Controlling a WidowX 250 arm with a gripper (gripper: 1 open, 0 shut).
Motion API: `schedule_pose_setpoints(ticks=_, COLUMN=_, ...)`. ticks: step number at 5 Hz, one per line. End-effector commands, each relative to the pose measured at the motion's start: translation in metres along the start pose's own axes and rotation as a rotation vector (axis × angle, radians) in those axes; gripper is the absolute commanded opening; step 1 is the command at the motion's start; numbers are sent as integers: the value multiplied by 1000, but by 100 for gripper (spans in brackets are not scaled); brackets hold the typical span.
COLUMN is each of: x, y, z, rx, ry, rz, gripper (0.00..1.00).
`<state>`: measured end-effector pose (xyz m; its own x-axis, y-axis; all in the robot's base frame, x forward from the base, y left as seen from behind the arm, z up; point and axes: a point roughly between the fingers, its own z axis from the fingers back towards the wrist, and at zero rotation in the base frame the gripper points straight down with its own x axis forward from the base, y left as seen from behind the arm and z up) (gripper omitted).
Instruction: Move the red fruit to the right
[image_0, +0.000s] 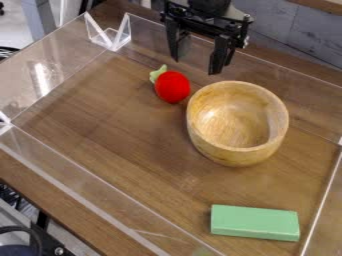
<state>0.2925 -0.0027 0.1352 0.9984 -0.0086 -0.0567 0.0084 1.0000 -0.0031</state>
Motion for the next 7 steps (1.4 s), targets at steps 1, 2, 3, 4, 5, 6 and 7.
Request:
schedule_pose_setpoints(ticks=1, x=-1, y=11, z=-4, rx=-8, ry=-8, rz=40, gripper=100)
schedule_pose_setpoints(ticks=2, x=-7, y=30, z=10, rx=-17, ry=-15, rz=72, gripper=100)
schedule_pose_setpoints(ticks=3, x=-20, y=63, z=35, rx=-45, ry=-67, rz=112, gripper=100)
schedule_pose_setpoints(ticks=4, x=-22, y=92, z=37, rx=-90, ry=-120, rz=59, gripper=100)
schedule_pose_setpoints(ticks=5, x=-15, y=94, z=19, rx=-105, ry=-123, rz=-28, gripper=100)
schedule_pose_setpoints(ticks=6, x=-9, y=92, z=10, rx=-148, ry=-146, rz=14, gripper=100)
schedule_pose_setpoints(ticks=7, x=-6, y=97, z=5, rx=-164, ry=-172, rz=69, gripper=100)
